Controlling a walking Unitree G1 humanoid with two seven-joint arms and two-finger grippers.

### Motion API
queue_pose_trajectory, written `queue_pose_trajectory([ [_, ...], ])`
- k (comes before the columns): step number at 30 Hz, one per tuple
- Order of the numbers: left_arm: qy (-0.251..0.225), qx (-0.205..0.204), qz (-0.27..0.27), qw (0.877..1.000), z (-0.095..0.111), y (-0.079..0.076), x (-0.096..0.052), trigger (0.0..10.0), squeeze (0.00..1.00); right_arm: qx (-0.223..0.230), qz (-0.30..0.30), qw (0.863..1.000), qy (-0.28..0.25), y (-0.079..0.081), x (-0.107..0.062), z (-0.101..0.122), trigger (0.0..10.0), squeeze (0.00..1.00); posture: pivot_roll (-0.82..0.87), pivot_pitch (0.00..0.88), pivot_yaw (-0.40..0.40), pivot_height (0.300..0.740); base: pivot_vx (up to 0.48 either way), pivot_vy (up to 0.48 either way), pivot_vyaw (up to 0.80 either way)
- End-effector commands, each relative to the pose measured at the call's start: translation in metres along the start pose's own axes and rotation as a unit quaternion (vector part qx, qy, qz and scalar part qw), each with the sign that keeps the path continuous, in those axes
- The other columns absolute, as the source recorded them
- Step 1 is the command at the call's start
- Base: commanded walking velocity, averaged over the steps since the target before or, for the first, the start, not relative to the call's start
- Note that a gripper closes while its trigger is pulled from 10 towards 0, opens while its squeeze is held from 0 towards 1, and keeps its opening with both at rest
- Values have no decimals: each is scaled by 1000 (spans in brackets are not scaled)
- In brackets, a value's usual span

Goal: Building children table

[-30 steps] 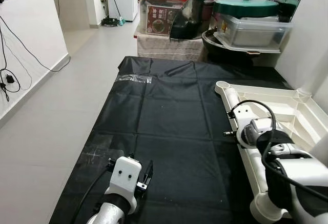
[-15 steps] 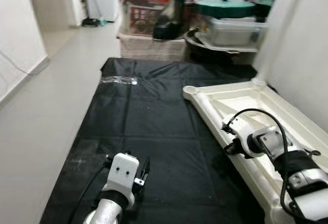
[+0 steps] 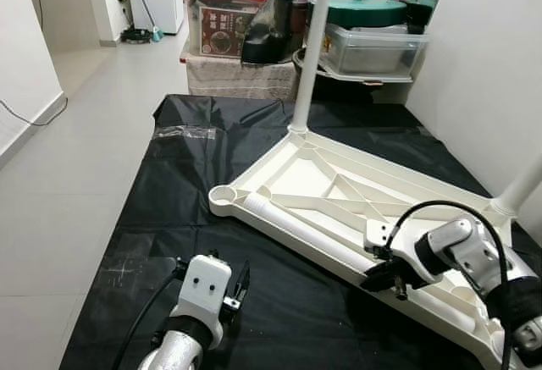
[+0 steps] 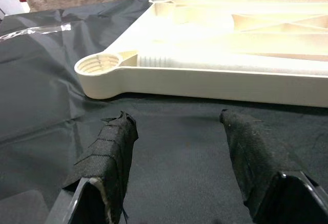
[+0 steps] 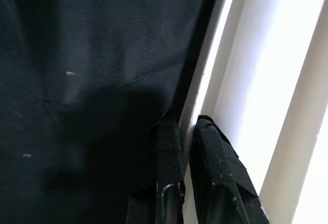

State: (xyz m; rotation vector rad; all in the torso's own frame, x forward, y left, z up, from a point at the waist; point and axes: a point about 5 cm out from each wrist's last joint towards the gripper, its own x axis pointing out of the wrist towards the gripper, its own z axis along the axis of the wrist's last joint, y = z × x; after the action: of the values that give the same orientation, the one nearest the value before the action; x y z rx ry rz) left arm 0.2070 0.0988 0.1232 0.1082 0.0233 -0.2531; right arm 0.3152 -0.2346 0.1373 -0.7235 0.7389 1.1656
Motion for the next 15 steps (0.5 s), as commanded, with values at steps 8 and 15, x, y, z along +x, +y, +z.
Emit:
queue_pose_trajectory([
  [8, 10, 6, -8, 1000, -5, -2, 0, 10000, 0, -124, -63, 989, -60, -13, 4, 36, 10000, 0, 63, 3, -88, 740, 0, 0, 0],
  [15, 10, 6, -7, 1000, -5, -2, 1, 10000, 0, -156, -39, 985, -59, -12, -1, 44, 10000, 945, 62, 8, -89, 740, 0, 0, 0],
])
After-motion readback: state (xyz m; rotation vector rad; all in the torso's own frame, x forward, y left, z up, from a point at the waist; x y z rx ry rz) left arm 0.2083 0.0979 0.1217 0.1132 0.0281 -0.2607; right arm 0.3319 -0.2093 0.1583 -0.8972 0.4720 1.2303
